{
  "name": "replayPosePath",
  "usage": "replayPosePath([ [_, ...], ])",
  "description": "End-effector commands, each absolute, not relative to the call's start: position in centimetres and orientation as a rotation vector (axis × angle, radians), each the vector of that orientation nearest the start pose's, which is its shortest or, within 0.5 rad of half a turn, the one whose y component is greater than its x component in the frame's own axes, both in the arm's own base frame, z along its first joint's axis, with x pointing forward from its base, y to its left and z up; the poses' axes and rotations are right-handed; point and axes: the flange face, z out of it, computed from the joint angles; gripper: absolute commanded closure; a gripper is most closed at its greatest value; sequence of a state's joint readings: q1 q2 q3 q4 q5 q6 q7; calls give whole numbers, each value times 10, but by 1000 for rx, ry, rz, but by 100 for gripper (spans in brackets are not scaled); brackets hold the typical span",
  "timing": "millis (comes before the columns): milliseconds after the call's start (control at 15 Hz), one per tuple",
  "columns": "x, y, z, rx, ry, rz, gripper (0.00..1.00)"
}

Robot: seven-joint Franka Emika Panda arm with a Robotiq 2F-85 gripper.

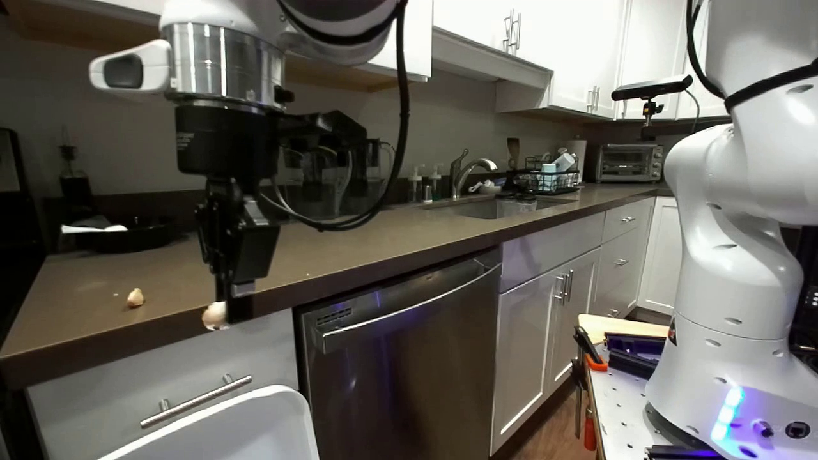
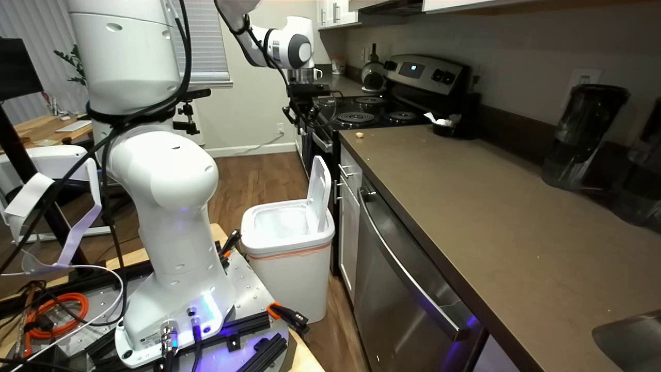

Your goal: Throw a clove of garlic in the bin

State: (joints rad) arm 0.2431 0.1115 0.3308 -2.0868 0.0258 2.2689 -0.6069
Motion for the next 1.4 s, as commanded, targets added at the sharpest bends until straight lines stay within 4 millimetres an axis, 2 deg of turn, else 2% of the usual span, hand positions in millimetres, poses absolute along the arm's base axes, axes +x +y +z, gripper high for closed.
replayPosePath([
  [0,450,310,385,-2593,-1599,-134,95],
  [200,439,317,381,-2577,-1561,-98,95],
  [267,436,318,379,-2572,-1550,-86,86],
  [333,434,320,377,-2573,-1539,-69,54],
  [400,432,321,375,-2574,-1531,-58,53],
  [533,430,321,372,-2589,-1514,-45,42],
  [933,427,319,369,-2614,-1477,-35,3],
  [1067,426,316,368,-2613,-1476,-42,0],
  [1133,435,321,367,-2600,-1511,-27,0],
  [1200,435,321,366,-2600,-1511,-26,2],
  [1333,435,321,366,-2600,-1511,-24,0],
])
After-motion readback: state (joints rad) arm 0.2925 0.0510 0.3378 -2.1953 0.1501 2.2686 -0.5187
